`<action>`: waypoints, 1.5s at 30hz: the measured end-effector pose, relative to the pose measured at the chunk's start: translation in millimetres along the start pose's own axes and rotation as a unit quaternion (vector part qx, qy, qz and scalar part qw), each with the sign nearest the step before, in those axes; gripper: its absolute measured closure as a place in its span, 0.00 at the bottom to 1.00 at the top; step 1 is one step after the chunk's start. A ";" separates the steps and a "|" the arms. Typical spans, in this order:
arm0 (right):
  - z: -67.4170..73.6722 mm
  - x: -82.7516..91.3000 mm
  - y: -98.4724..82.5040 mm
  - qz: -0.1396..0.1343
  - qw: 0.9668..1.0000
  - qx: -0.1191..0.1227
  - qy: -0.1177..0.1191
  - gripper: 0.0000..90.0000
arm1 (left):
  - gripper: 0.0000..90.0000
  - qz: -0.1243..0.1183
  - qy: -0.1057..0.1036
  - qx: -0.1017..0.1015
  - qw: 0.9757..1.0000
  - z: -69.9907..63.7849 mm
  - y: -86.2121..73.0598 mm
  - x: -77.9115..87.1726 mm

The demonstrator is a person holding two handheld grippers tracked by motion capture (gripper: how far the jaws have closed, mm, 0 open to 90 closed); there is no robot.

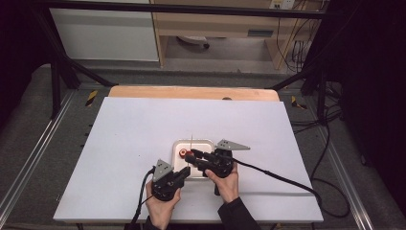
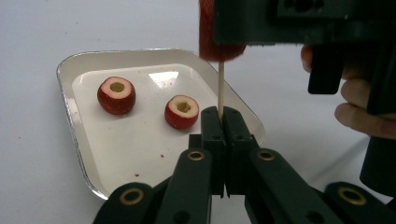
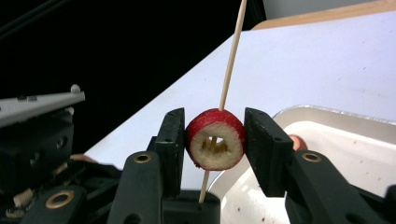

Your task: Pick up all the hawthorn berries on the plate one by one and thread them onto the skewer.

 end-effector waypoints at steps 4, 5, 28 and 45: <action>1.2 -0.1 -4.5 0.004 1.000 0.006 -0.004 0.67 | 0.99 0.004 -0.001 -0.002 1.000 0.8 -0.8 -0.8; 1.3 0.1 -4.7 0.005 1.000 0.007 -0.005 0.67 | 0.99 0.005 -0.001 -0.002 1.000 0.9 -0.8 -1.0; -7.5 7.3 5.5 0.033 0.997 0.059 -0.035 0.31 | 0.99 0.017 0.007 -0.023 1.000 9.1 -1.5 4.5; -33.8 17.4 18.8 0.156 0.971 0.145 -0.106 0.09 | 0.99 0.029 0.005 -0.039 0.999 18.9 -3.9 19.7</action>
Point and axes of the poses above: each handheld gripper's, and its own axes: x roughly backward along the jaws, y roughly out of its top, z roughly to its left, the point moved 3 cm from there along -x, roughly forward along the jaws, and after that the axes turned 13 degrees about -y, right-handed, at the moved point
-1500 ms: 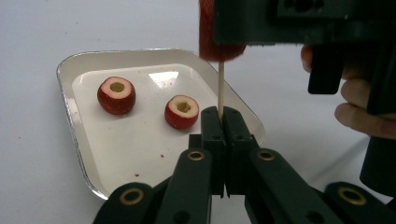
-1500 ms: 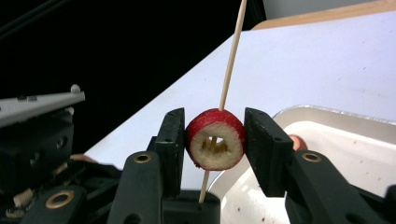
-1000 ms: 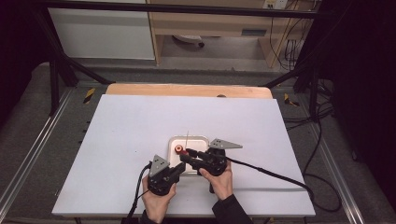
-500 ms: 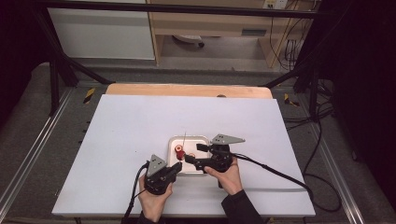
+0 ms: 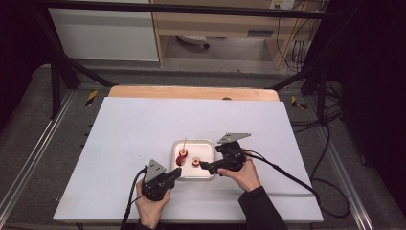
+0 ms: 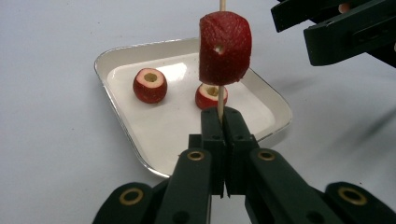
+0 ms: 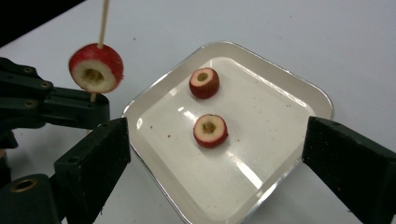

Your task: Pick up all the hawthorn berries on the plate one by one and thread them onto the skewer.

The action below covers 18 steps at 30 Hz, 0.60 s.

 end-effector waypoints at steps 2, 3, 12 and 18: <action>-2.2 -0.2 0.3 0.010 1.000 0.007 -0.005 0.09 | 0.99 0.000 0.000 -0.001 1.000 0.4 0.0 1.3; -2.7 -0.2 0.2 0.015 1.000 0.008 -0.006 0.09 | 0.99 0.000 -0.001 -0.002 1.000 0.7 0.0 2.2; -6.0 -5.2 2.2 0.049 0.998 0.037 -0.018 0.09 | 0.99 -0.008 -0.001 -0.005 1.000 4.8 -0.3 6.8; -2.1 -12.6 6.4 0.073 0.995 0.064 -0.019 0.09 | 0.99 -0.006 -0.002 -0.011 1.000 7.4 -1.3 9.3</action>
Point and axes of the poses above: each handheld gripper's, and its own axes: x roughly backward along the jaws, y roughly out of its top, z roughly to its left, the point moved 3 cm from there along -x, roughly forward along the jaws, and after that the axes turned 13 degrees about -y, right-handed, at the moved point
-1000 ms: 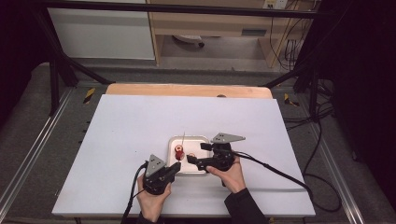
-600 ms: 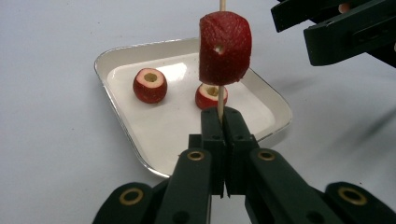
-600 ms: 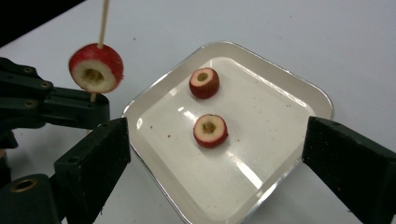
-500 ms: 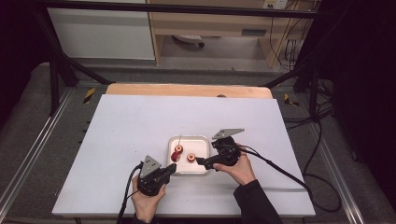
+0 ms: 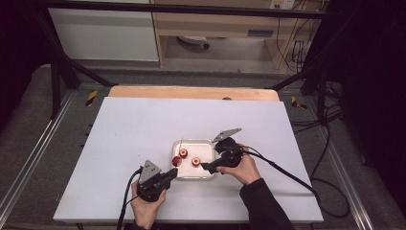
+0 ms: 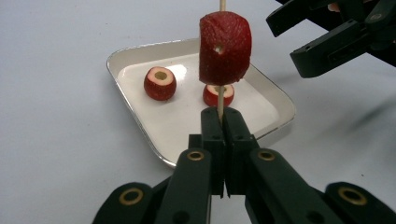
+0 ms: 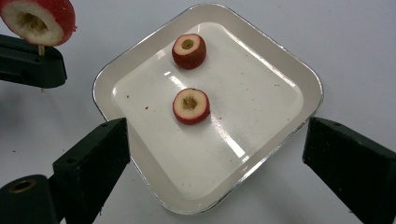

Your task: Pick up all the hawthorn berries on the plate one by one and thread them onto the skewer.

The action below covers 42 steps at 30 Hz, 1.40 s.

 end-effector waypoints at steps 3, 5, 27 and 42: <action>2.7 -3.6 3.8 0.010 1.000 0.013 -0.003 0.09 | 0.99 0.000 -0.001 0.000 1.000 1.4 -0.1 1.0; 3.6 -6.2 7.0 0.020 0.999 0.028 -0.005 0.09 | 0.99 0.000 -0.001 -0.002 1.000 1.5 -0.1 2.5; 21.2 -45.8 32.2 0.114 0.991 0.064 0.013 0.31 | 0.99 0.007 0.003 0.014 1.000 6.7 -4.6 6.7; 26.2 -59.6 33.6 0.156 0.988 0.014 0.004 0.52 | 0.99 0.010 0.003 0.013 1.000 7.4 -5.4 6.3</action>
Point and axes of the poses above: each handheld gripper's, and its own axes: x roughly backward along the jaws, y roughly out of its top, z roughly to its left, the point moved 3 cm from there along -x, roughly forward along the jaws, and after that the axes turned 13 degrees about -y, right-handed, at the moved point
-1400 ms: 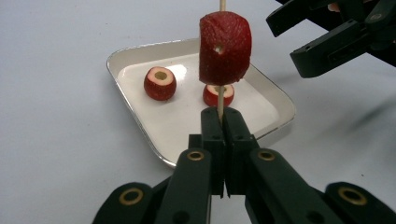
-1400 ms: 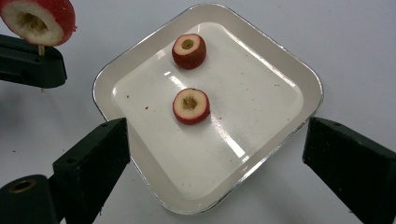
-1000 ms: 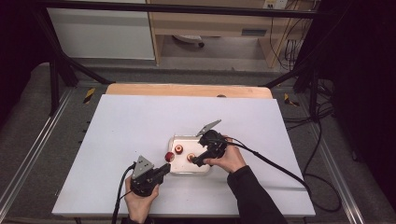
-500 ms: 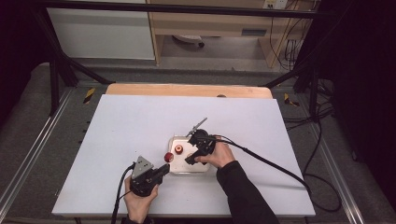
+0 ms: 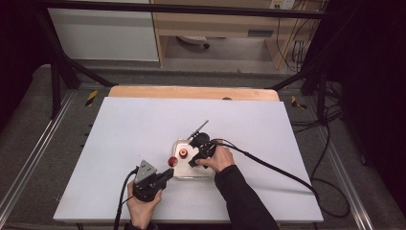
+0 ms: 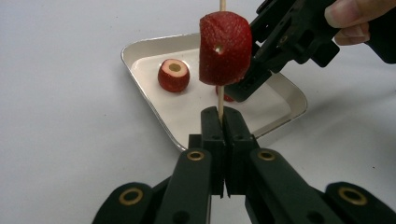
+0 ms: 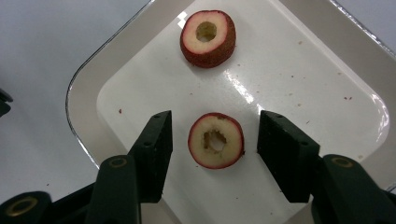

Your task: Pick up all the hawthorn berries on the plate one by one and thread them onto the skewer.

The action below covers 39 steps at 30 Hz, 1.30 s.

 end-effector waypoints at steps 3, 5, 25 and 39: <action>1.6 -2.1 0.1 0.006 1.000 -0.006 -0.004 0.54 | 0.99 0.000 -0.001 -0.001 1.000 -0.2 0.1 -0.4; 1.8 -2.7 0.1 0.006 1.000 -0.005 -0.006 0.56 | 0.99 -0.001 -0.001 -0.001 1.000 -0.4 0.1 -0.6; 1.9 -4.1 1.0 0.024 0.999 -0.026 -0.006 0.68 | 0.99 0.000 -0.002 0.001 1.000 0.1 -0.9 -0.5; -7.5 36.9 6.5 -0.073 0.995 -0.067 0.020 0.69 | 0.99 -0.008 -0.010 0.004 1.000 -5.7 0.3 -4.0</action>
Point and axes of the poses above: each handheld gripper's, and its own axes: x roughly backward along the jaws, y roughly out of its top, z roughly to its left, the point moved 3 cm from there along -x, roughly forward along the jaws, and after that the axes turned 13 degrees about -y, right-handed, at the moved point
